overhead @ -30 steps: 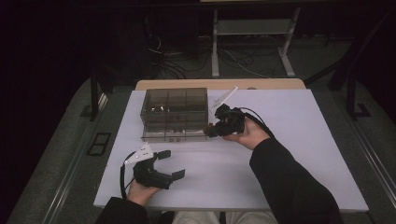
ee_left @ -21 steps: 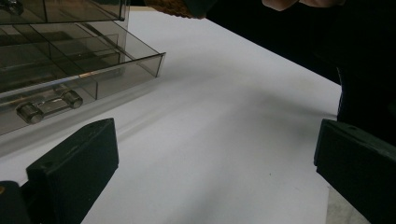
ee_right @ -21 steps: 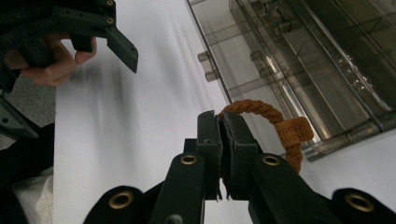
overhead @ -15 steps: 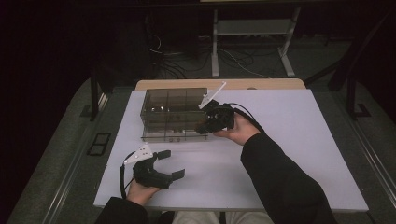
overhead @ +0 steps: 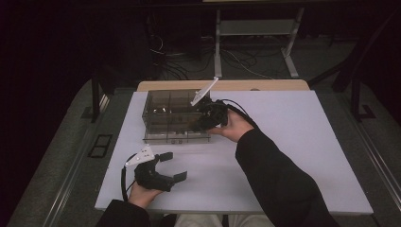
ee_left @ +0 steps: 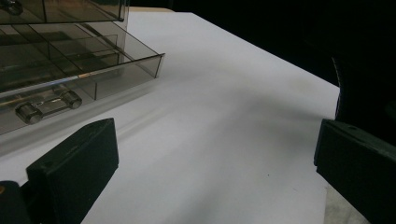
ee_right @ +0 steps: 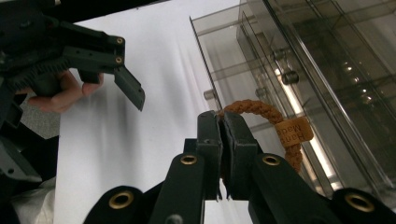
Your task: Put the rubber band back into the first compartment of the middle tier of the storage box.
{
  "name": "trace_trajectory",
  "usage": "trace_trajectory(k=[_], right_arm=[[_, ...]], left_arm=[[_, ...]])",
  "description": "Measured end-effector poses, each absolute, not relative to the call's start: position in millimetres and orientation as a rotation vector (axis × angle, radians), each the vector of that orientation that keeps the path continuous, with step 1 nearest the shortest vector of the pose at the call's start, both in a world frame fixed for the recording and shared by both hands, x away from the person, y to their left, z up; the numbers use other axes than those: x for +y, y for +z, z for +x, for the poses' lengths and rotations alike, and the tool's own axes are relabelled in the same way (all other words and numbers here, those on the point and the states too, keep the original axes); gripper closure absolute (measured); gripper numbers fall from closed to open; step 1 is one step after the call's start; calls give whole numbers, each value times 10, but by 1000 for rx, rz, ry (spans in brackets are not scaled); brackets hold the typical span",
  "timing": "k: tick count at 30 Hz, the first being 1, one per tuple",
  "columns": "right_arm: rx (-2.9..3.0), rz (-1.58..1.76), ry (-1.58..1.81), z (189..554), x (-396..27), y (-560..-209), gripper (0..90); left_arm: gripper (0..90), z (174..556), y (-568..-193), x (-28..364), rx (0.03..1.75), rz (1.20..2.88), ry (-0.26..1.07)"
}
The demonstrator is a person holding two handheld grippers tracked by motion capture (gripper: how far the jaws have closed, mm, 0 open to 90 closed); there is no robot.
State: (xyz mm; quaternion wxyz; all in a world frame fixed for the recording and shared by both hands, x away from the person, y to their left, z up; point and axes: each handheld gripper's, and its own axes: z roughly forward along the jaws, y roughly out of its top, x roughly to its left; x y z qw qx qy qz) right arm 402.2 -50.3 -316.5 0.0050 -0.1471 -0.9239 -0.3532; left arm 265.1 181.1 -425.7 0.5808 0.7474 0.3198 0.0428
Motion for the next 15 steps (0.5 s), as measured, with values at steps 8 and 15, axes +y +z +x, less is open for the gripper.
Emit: trace_trajectory(k=[8, 15], right_arm=[[-2896, -416, -1119, 4067, -353, -3117, 851], [-2892, -391, -1121, 4103, -207, -3087, 851]], left_arm=[[0, 2650, -4256, 1811, 744, 1748, 100], [0, 2648, -4254, 1814, 744, 1746, 100]])
